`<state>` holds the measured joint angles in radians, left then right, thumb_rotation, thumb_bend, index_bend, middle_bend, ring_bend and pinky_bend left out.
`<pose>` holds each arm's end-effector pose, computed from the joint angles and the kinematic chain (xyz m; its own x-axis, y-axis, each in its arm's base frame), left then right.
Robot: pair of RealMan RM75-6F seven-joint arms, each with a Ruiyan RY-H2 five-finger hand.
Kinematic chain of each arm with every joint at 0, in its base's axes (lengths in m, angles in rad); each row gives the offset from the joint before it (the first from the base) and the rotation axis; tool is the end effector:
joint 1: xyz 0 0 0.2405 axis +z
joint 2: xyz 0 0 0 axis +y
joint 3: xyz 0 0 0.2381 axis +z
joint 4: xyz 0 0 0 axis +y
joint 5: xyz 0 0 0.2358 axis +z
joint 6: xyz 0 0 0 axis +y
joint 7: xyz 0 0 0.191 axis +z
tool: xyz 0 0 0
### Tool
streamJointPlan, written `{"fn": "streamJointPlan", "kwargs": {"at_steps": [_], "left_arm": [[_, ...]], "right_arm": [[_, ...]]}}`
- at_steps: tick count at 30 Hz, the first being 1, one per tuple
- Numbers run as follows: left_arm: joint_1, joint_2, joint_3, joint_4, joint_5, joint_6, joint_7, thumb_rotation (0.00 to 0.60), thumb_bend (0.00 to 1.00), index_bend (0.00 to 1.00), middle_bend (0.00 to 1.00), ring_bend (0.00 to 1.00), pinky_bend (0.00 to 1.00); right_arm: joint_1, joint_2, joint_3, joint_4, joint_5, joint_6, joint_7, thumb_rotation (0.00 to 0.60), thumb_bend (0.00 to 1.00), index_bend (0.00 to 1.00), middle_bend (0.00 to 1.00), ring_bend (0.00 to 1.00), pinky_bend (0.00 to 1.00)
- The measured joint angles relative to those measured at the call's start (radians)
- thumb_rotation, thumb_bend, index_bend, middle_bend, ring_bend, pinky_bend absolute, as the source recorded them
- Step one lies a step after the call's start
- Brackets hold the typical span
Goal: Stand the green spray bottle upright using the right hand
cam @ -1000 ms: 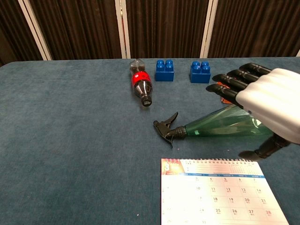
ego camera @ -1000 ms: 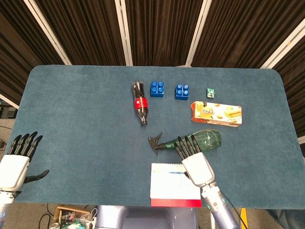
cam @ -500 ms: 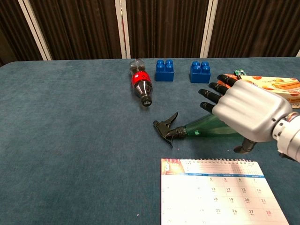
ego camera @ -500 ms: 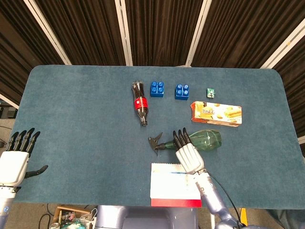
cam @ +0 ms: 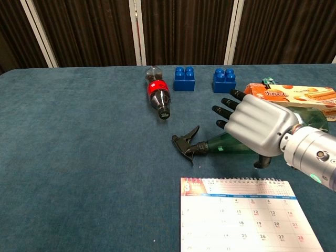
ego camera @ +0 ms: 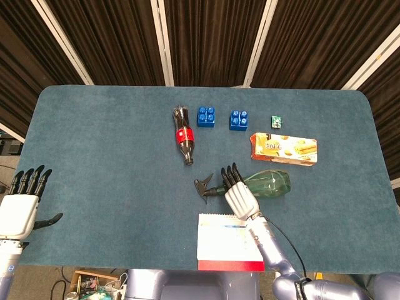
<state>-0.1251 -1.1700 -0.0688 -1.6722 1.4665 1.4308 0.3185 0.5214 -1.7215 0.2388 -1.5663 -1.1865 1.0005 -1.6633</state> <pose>-0.2821 0.2428 0.1009 0.5731 0.0263 0.8191 0.8194 -0.0326 -0.5722 -0.1068 -0.3207 -0.0950 0.9753 0.1714 0.1391 -0.0595 -0.4026 0.9134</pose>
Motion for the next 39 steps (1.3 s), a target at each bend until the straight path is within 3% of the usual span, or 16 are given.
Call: {"fn": "streamJointPlan", "kwargs": {"at_steps": [14, 27, 31, 35, 39], "left_arm": [[-0.019, -0.014, -0.009, -0.001, -0.05, -0.031, 0.038, 0.6, 0.05, 0.0, 0.0, 0.0, 0.04], [-0.02, -0.013, -0.007, -0.011, -0.052, -0.02, 0.045, 0.6, 0.05, 0.0, 0.0, 0.0, 0.04], [-0.02, -0.011, -0.006, -0.013, -0.046, -0.012, 0.039, 0.6, 0.05, 0.0, 0.0, 0.0, 0.04], [-0.019, -0.009, -0.004, -0.013, -0.04, -0.008, 0.034, 0.6, 0.05, 0.0, 0.0, 0.0, 0.04], [-0.023, -0.009, -0.002, -0.014, -0.037, -0.011, 0.032, 0.6, 0.05, 0.0, 0.0, 0.0, 0.04]], "right_arm": [[0.091, -0.004, -0.03, 0.136, 0.038, -0.037, 0.048, 0.6, 0.48, 0.37, 0.0, 0.0, 0.0], [0.128, 0.003, -0.076, 0.192, 0.062, -0.007, 0.075, 0.6, 0.54, 0.57, 0.0, 0.0, 0.0], [0.135, 0.004, -0.094, 0.205, 0.072, -0.004, 0.072, 0.6, 0.54, 0.74, 0.02, 0.0, 0.0], [0.143, 0.007, -0.109, 0.22, 0.063, 0.002, 0.078, 0.6, 0.51, 0.91, 0.12, 0.0, 0.0], [0.149, 0.014, -0.12, 0.231, 0.009, 0.026, 0.123, 0.6, 0.51, 0.96, 0.17, 0.0, 0.01]]}}
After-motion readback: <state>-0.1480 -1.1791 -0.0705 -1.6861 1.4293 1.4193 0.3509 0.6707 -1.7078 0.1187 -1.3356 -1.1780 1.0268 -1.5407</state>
